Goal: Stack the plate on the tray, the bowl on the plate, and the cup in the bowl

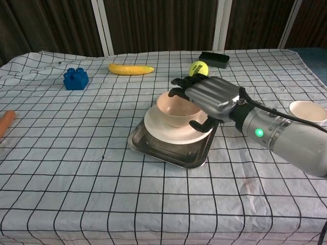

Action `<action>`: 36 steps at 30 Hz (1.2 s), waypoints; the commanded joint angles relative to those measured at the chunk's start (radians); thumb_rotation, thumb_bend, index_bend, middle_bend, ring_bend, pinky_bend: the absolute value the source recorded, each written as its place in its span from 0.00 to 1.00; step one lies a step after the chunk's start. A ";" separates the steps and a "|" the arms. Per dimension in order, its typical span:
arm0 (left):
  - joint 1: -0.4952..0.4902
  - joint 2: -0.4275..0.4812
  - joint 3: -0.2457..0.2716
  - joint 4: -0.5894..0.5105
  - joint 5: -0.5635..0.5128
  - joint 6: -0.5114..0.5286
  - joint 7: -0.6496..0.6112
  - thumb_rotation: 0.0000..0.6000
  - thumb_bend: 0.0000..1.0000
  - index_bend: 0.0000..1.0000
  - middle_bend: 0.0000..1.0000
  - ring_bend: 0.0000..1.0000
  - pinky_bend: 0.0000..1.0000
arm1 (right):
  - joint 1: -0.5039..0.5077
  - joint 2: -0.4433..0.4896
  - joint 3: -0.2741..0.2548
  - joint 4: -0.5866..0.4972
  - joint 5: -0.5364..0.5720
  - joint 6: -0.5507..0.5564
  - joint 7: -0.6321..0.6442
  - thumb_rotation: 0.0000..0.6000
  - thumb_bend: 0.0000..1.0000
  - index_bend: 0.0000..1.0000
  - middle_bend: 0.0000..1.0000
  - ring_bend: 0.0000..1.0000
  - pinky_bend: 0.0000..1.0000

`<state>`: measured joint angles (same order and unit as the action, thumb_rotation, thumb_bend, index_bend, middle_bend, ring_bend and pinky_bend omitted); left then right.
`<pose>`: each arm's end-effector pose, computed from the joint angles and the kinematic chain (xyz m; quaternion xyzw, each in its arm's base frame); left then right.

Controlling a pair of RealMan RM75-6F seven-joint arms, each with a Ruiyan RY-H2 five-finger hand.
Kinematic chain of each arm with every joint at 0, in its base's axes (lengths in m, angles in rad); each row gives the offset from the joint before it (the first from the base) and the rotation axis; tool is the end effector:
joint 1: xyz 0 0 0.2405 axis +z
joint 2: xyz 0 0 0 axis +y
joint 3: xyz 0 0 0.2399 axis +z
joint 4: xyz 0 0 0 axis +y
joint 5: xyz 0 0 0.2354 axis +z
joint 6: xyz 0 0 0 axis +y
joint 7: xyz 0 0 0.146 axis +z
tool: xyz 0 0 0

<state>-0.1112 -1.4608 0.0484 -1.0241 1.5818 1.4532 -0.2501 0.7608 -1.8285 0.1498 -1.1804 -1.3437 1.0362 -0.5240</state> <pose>-0.3748 0.1770 0.0591 -0.6427 -0.4007 -0.3685 0.5391 -0.1101 -0.3288 -0.1033 0.7967 -0.2056 0.3641 0.4364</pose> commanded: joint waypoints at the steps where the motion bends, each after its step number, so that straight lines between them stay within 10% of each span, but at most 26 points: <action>1: -0.002 0.000 0.001 -0.002 0.001 -0.003 0.003 1.00 0.47 0.00 0.02 0.00 0.02 | -0.033 0.083 -0.016 -0.099 -0.041 0.050 0.041 1.00 0.34 0.12 0.00 0.00 0.00; 16: -0.005 0.000 0.006 -0.010 0.011 -0.002 0.010 1.00 0.47 0.00 0.02 0.00 0.02 | -0.304 0.569 -0.233 -0.420 -0.239 0.311 0.177 1.00 0.31 0.20 0.00 0.00 0.00; 23: -0.007 -0.002 0.003 -0.009 0.004 -0.009 0.005 1.00 0.47 0.00 0.02 0.00 0.02 | -0.418 0.586 -0.254 -0.282 -0.238 0.413 0.220 1.00 0.31 0.22 0.00 0.00 0.00; 36: -0.003 -0.007 0.005 -0.009 0.006 -0.004 0.011 1.00 0.47 0.00 0.01 0.00 0.02 | -0.384 0.486 -0.205 -0.115 -0.168 0.245 0.316 1.00 0.31 0.27 0.00 0.00 0.00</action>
<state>-0.1147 -1.4684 0.0540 -1.0323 1.5883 1.4482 -0.2383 0.3660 -1.3226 -0.0619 -1.3160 -1.5198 1.3088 -0.2158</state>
